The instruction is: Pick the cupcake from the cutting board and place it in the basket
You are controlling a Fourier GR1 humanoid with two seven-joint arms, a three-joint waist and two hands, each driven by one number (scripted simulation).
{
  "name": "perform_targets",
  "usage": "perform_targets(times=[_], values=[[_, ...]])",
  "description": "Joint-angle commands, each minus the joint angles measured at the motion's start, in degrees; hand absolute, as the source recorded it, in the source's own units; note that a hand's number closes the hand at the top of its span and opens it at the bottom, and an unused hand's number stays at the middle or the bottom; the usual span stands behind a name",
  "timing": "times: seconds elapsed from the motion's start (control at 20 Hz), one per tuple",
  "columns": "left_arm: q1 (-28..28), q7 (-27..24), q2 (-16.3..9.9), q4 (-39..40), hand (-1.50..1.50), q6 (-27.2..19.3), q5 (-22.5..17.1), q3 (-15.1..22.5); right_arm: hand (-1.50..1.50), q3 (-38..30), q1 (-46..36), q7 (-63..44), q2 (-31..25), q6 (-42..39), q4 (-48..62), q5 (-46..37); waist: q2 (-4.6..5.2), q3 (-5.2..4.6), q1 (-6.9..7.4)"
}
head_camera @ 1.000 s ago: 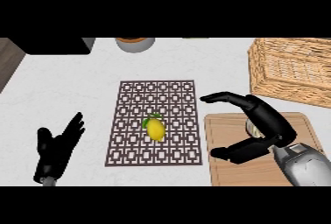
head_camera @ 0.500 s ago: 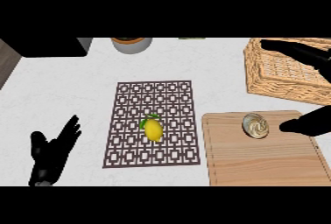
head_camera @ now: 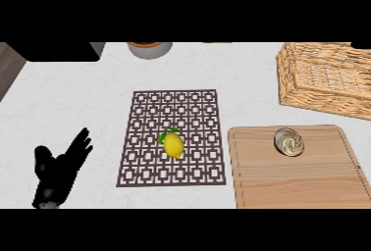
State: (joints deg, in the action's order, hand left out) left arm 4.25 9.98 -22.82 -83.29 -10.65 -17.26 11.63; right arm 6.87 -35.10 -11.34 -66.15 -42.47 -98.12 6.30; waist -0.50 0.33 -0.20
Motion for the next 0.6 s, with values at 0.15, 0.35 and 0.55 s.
perform_targets(times=[0.15, 0.35, 0.55], values=[[0.93, 1.44, -0.04, 6.28, 0.0, 2.39, 0.24, -0.04, -1.5, -3.08, -1.12, 2.77, -6.02, -11.54, 2.61, 0.7, 0.59, -0.38, 0.03], [2.66, 3.19, -0.98, 2.69, 0.0, 2.69, 0.19, -0.51, -1.5, -3.89, -0.07, 4.56, -4.37, -12.88, 2.8, -0.79, 0.48, -0.32, 0.23], [3.65, 2.14, 2.81, 2.94, 0.0, -0.18, 2.73, 1.83, -1.5, -2.37, 4.28, 3.5, 0.95, -8.11, 0.45, -4.48, 0.51, -0.28, 0.15]])
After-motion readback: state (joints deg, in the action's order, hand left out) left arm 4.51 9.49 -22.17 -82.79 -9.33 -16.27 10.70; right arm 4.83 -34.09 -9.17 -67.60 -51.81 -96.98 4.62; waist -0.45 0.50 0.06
